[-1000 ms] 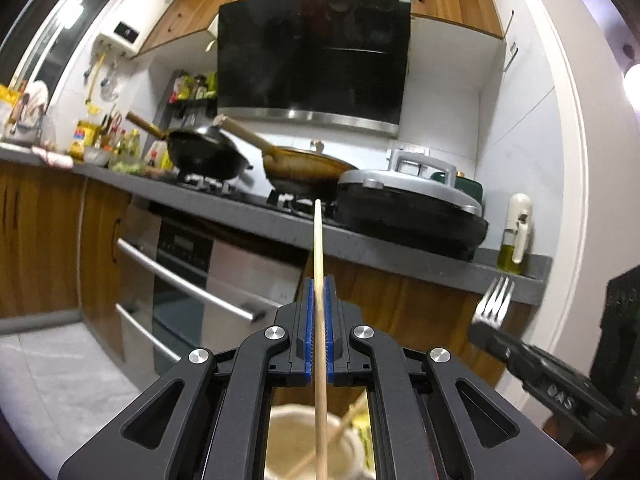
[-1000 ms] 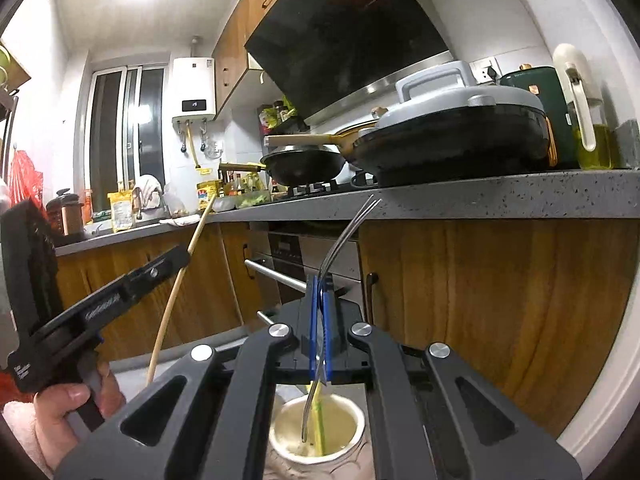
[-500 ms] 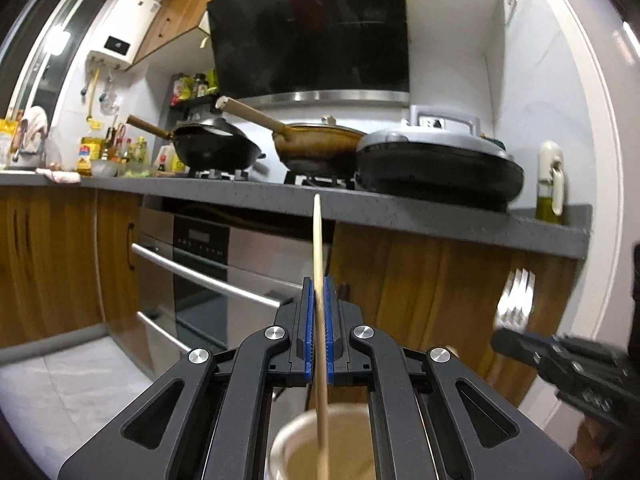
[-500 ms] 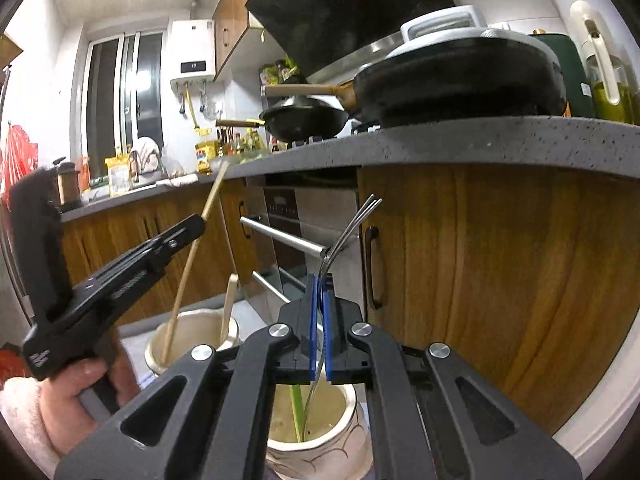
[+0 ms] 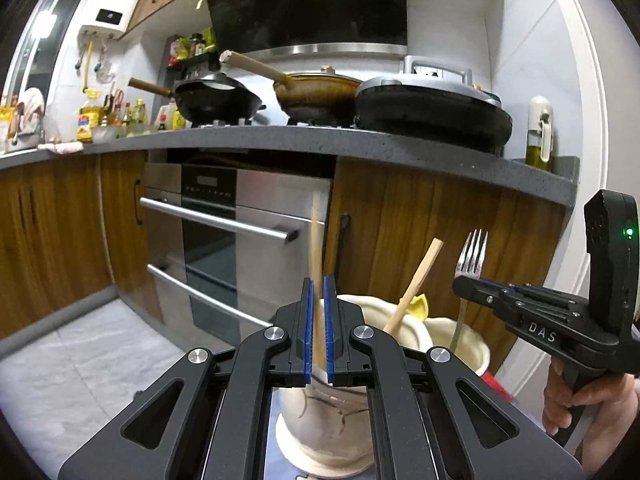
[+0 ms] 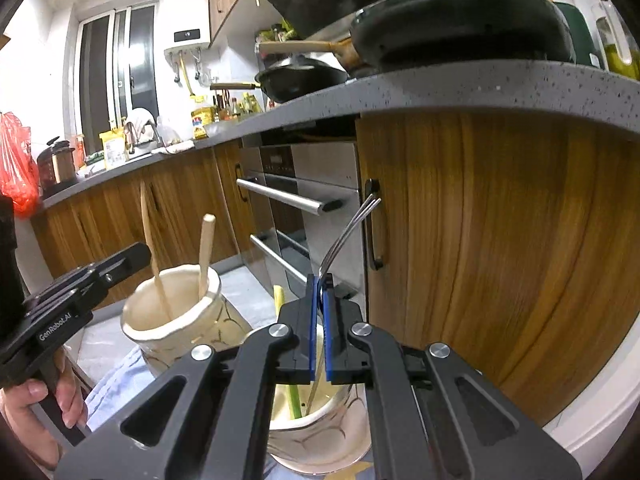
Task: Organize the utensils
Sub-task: 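Lower chopstick into tall cup with left tool while right tool drops fork in short cup, then move the left tool back toward the chopsticks while the right tool returns toward the forks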
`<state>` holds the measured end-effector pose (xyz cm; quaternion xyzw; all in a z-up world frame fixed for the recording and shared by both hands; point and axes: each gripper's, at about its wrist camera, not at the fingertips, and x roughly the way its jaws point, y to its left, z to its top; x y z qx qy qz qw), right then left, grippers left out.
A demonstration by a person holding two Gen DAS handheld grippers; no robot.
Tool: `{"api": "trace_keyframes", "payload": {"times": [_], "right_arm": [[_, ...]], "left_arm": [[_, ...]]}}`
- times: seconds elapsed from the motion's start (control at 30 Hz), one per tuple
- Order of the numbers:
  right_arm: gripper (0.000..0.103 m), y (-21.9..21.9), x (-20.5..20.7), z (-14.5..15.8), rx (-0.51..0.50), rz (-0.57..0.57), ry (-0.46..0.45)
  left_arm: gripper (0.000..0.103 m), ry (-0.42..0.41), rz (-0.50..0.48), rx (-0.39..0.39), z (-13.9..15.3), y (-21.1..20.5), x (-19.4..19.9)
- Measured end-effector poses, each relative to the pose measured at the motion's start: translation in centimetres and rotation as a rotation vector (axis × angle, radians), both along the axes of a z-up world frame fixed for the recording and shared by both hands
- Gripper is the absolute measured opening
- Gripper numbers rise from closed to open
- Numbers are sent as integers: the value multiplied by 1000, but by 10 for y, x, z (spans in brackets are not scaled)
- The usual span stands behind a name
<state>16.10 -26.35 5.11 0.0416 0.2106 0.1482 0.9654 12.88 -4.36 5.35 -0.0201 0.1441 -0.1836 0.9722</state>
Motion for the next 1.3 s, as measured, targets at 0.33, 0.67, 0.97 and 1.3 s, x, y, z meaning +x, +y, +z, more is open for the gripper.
{"api": "trace_keyframes", "payload": {"times": [0.33,0.67,0.97,1.3], "right_arm": [[3,3,2,-6,-8,-11,19],[45,-1,-8,-4,13,-42,17],[97,-5,-49,5,44,-86,-1],[98,-4,-95,-12,18,-179,-7]], "left_arm": [[23,10,4,-5,-3,4,-6],[57,7,41,2,-8,16,-31],[93,27,170,9,-14,41,-63],[96,73,260,33,-29,55,-94]]}}
